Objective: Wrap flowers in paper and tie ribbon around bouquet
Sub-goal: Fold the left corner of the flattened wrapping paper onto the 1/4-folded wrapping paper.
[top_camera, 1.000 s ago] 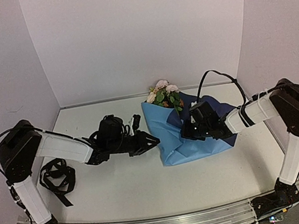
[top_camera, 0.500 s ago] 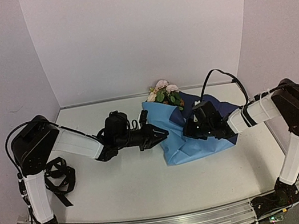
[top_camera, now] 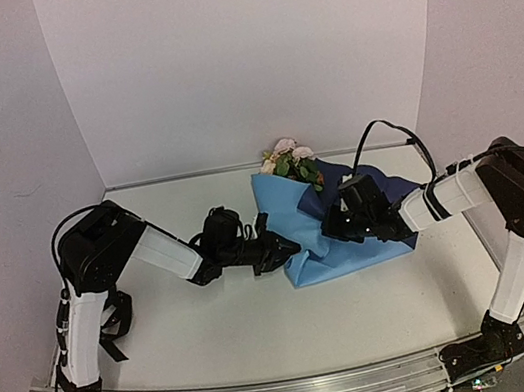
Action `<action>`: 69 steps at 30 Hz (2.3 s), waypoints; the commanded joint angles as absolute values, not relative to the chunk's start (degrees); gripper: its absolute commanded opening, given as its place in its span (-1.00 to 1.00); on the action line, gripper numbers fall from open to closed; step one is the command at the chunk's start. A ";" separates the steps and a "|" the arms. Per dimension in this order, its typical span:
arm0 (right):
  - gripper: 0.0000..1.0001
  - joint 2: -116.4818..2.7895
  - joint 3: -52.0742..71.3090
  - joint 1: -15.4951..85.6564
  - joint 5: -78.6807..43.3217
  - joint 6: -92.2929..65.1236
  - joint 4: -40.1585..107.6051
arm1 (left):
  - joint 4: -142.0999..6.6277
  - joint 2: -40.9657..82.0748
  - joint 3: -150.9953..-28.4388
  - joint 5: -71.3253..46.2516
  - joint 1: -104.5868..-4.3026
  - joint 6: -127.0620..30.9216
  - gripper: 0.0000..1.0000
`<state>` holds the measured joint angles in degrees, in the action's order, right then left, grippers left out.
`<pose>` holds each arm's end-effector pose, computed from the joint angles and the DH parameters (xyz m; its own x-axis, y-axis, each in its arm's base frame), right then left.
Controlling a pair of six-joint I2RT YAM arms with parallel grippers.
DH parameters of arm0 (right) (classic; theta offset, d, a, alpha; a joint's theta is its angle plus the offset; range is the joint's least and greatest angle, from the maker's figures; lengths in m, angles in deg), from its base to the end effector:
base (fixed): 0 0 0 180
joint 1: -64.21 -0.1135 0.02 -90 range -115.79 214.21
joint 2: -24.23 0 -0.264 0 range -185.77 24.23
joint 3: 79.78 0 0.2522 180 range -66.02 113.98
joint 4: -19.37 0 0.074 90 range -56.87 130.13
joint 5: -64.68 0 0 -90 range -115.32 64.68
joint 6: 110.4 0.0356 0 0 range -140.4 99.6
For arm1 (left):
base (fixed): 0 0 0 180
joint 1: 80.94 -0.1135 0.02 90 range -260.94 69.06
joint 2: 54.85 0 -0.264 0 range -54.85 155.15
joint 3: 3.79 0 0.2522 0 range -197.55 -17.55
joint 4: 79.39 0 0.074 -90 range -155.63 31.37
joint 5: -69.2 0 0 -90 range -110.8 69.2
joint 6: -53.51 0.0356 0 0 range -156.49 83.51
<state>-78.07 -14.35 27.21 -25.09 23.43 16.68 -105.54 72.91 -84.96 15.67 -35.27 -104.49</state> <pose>0.2943 0.2220 0.1585 -0.7423 0.3078 -0.5952 -0.1253 0.8088 0.5745 0.3001 -0.3375 0.1032 -0.9856 -0.0580 -0.1586 0.1350 0.2929 -0.9466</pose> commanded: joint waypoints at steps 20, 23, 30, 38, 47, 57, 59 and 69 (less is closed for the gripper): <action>0.33 -63.23 -12.71 21.36 -27.39 22.09 30.06 | -92.72 76.33 -96.66 17.82 -36.39 -99.77 -0.50; 0.34 -63.33 -13.61 17.06 -28.90 22.94 30.77 | -91.76 76.43 -97.20 18.01 -36.38 -99.40 -0.50; 0.27 -64.49 -14.81 13.85 -31.42 22.12 30.25 | -90.35 76.93 -97.55 20.62 -36.75 -99.14 -0.49; 0.26 -67.53 -15.80 11.69 -29.41 18.52 27.84 | -86.16 79.17 -102.50 26.85 -37.00 -97.91 -0.42; 0.29 -66.09 -20.29 10.98 -28.91 17.85 22.65 | -88.18 80.52 -102.80 29.80 -38.30 -101.59 -0.42; 0.29 -69.62 -19.10 6.97 -33.18 11.76 20.39 | -95.08 82.88 -103.30 34.52 -39.11 -111.12 -0.41; 0.29 -71.26 -17.74 6.65 -33.60 10.99 20.35 | -94.47 83.16 -103.76 34.68 -39.15 -111.48 -0.41; 0.15 -77.01 -9.73 6.53 -39.96 9.23 25.28 | -89.81 83.48 -104.73 34.85 -39.37 -109.87 -0.41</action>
